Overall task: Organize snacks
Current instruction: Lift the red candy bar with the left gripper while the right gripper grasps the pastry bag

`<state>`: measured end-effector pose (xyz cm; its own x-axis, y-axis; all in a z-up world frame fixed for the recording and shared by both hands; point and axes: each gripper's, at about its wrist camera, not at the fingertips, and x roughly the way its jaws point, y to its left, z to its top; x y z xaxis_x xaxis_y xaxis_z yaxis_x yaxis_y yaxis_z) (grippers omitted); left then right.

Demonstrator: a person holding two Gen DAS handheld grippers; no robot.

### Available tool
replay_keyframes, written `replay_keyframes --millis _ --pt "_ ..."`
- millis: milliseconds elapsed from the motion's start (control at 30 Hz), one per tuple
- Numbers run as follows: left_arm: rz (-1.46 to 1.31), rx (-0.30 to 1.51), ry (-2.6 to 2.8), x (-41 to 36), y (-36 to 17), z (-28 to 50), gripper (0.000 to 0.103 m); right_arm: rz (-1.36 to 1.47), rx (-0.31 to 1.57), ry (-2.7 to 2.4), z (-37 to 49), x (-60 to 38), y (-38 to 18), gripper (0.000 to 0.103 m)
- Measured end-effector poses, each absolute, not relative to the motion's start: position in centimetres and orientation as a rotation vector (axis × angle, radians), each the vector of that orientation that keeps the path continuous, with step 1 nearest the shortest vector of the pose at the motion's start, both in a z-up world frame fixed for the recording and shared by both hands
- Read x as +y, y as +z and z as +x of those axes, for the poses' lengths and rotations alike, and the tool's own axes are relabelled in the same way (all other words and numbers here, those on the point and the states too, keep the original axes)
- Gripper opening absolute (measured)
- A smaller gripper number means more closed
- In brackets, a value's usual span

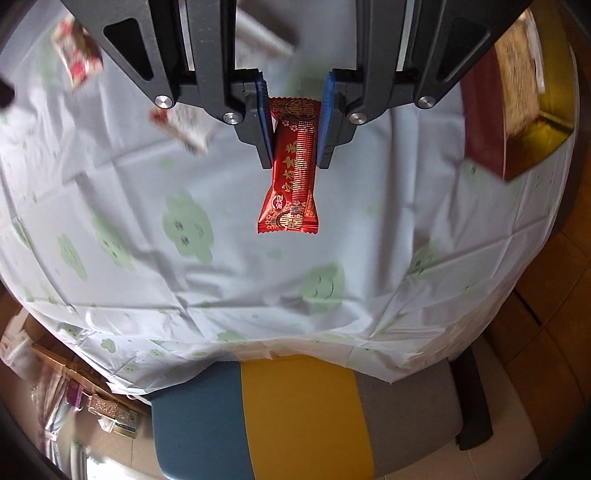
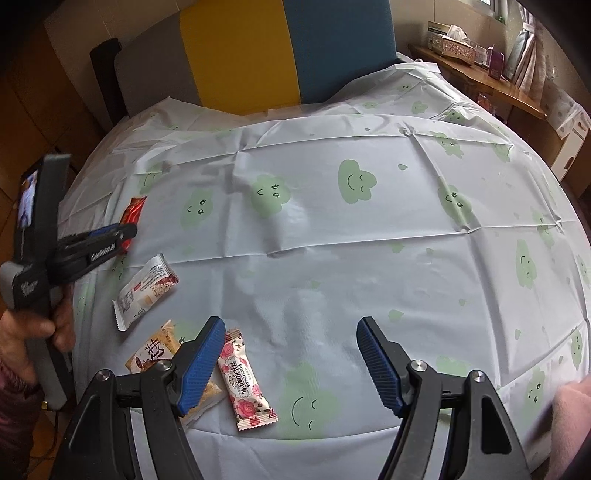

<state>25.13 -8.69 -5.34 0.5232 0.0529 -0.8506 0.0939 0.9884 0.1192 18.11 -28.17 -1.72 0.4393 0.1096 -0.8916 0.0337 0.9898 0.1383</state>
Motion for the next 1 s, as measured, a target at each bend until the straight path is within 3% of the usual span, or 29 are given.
replay_keyframes --millis 500,800,1000 --pt "0.189 0.972 -0.116 -6.9 -7.0 8.5 0.023 0.152 1.131 0.062 18.3 -27.9 -2.4 0.075" --pt "0.2 0.925 -0.152 -6.4 -7.7 6.4 0.023 0.268 1.155 0.313 18.5 -25.8 -2.8 0.075" --pt "0.175 0.896 -0.167 -5.8 -8.0 6.2 0.023 0.137 1.184 0.35 17.9 -22.6 -3.8 0.075"
